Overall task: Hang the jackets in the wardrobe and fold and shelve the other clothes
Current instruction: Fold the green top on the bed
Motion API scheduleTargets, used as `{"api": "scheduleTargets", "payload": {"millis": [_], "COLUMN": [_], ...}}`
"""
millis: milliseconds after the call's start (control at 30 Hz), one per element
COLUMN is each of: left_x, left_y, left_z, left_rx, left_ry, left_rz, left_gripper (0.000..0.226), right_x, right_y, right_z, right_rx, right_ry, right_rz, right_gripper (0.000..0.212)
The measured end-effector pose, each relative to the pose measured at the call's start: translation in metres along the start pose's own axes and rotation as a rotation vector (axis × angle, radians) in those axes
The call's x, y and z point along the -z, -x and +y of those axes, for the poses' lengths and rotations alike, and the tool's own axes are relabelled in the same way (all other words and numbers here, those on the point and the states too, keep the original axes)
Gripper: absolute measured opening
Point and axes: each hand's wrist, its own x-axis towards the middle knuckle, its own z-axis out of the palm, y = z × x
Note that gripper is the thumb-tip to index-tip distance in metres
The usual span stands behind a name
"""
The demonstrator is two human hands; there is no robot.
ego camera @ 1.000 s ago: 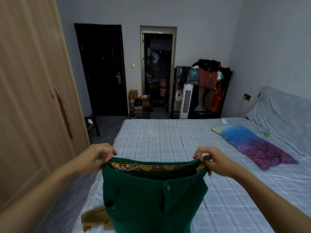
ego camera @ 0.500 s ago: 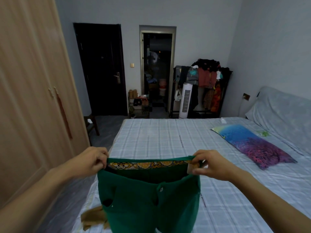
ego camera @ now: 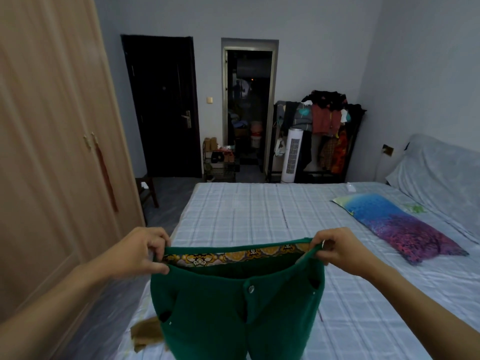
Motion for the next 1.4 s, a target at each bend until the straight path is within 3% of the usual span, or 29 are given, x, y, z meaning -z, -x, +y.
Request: {"api": "scheduleTargets", "payload": {"millis": [100, 200, 367, 500, 567, 867, 1000, 1133, 1267, 1400], "left_x": [-0.005, -0.005, -0.004, -0.005, -0.006, -0.010, -0.016, -0.025, -0.027, -0.028], "left_y": [0.003, 0.005, 0.007, 0.008, 0.009, 0.011, 0.021, 0.032, 0.038, 0.049], "left_z": [-0.010, -0.016, -0.018, -0.023, -0.022, -0.020, -0.021, -0.020, -0.018, -0.016], "left_rx": [-0.026, -0.056, -0.144, -0.151, -0.171, -0.153, -0.102, -0.104, -0.125, -0.127], "left_ry": [-0.027, -0.074, -0.126, -0.150, -0.162, -0.249, -0.240, -0.196, -0.188, -0.209], "left_rz": [0.059, 0.114, 0.018, -0.038, -0.033, 0.120, 0.091, 0.077, 0.052, 0.001], "left_gripper": [0.034, 0.039, 0.018, 0.029, 0.036, 0.009, 0.019, 0.010, 0.024, 0.030], "right_x": [-0.001, -0.002, 0.003, 0.003, 0.004, -0.006, -0.015, -0.018, -0.022, -0.026], "right_y": [0.005, 0.006, 0.002, -0.002, -0.003, -0.004, -0.001, 0.000, 0.002, 0.006], "right_z": [-0.002, -0.001, -0.005, -0.009, -0.008, -0.004, -0.002, 0.004, 0.007, 0.007], "right_rx": [0.017, 0.054, 0.178, 0.205, 0.199, 0.103, 0.090, 0.105, 0.101, 0.072], "right_ry": [-0.082, -0.010, 0.175, 0.286, 0.303, 0.246, 0.248, 0.249, 0.225, 0.084], "right_rz": [-0.062, -0.061, -0.095, -0.186, -0.166, -0.127, -0.018, 0.014, 0.039, 0.038], "right_gripper": [0.014, 0.018, 0.014, 0.024, 0.016, 0.010, 0.006, 0.011, 0.012, 0.028]}}
